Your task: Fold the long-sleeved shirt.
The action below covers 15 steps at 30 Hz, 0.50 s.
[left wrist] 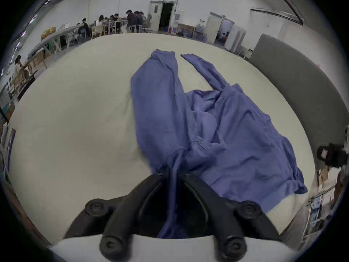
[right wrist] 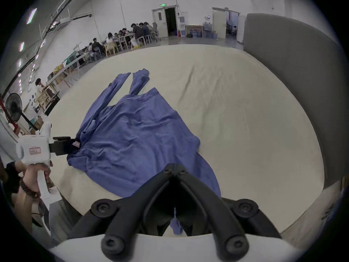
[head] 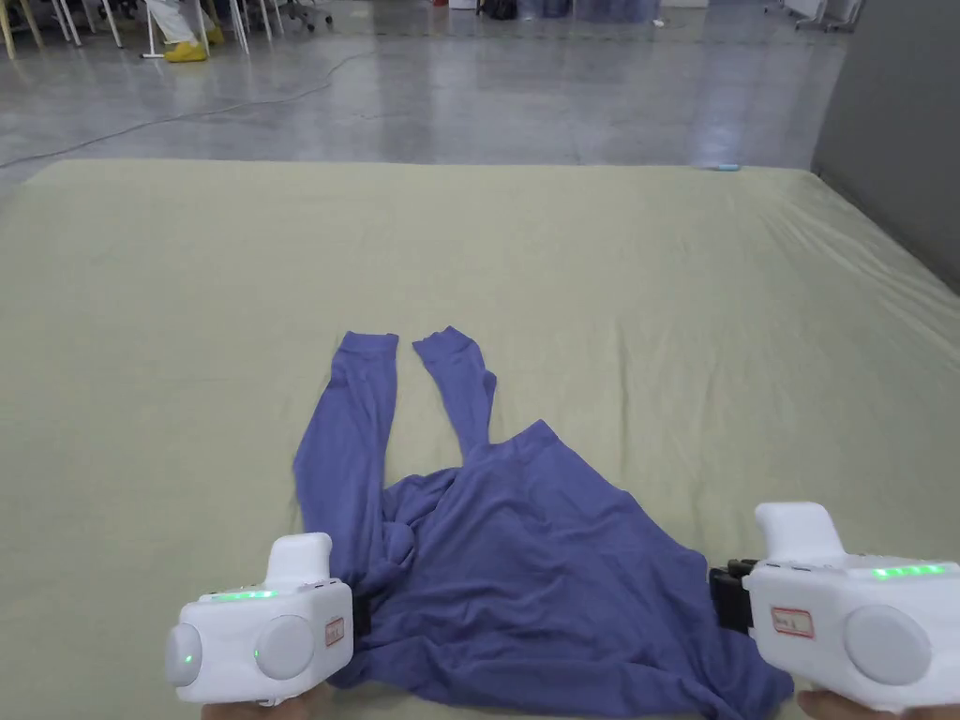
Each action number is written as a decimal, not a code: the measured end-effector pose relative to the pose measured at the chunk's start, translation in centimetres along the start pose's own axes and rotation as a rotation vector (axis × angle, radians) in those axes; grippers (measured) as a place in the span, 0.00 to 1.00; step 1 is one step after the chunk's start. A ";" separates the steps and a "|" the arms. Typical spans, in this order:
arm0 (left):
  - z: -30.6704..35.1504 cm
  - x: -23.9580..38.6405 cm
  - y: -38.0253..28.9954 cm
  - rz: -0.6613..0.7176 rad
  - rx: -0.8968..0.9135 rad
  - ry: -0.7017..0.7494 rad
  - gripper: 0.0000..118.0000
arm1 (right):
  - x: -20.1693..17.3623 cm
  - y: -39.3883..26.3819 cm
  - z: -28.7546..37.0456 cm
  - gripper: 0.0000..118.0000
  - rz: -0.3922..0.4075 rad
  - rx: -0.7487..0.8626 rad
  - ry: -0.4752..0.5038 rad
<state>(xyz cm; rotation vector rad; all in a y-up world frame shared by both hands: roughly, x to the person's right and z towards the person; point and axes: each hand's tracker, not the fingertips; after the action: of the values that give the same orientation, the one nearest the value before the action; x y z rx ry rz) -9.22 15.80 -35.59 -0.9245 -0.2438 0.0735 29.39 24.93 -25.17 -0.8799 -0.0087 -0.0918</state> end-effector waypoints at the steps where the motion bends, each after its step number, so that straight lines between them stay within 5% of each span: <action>1: 0.1 0.1 0.1 -0.009 0.000 -0.010 0.05 | -0.2 1.5 -0.8 0.02 0.015 -0.005 0.026; 6: 1.2 -0.3 0.8 0.020 0.024 -0.022 0.05 | -2.7 11.9 -7.2 0.07 0.128 0.010 0.131; 9: 1.5 -0.6 1.2 0.036 0.024 -0.024 0.05 | -4.7 17.9 -13.9 0.89 0.213 -0.083 0.200; 15: 1.6 -0.7 0.9 0.080 0.011 -0.023 0.05 | -7.4 22.7 -25.1 0.87 0.415 -0.306 0.088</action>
<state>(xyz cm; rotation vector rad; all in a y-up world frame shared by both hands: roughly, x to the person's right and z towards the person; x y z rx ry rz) -10.20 17.49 -35.53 -0.9224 -0.2275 0.1595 23.20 20.57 -58.92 -1.1658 0.2761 0.2631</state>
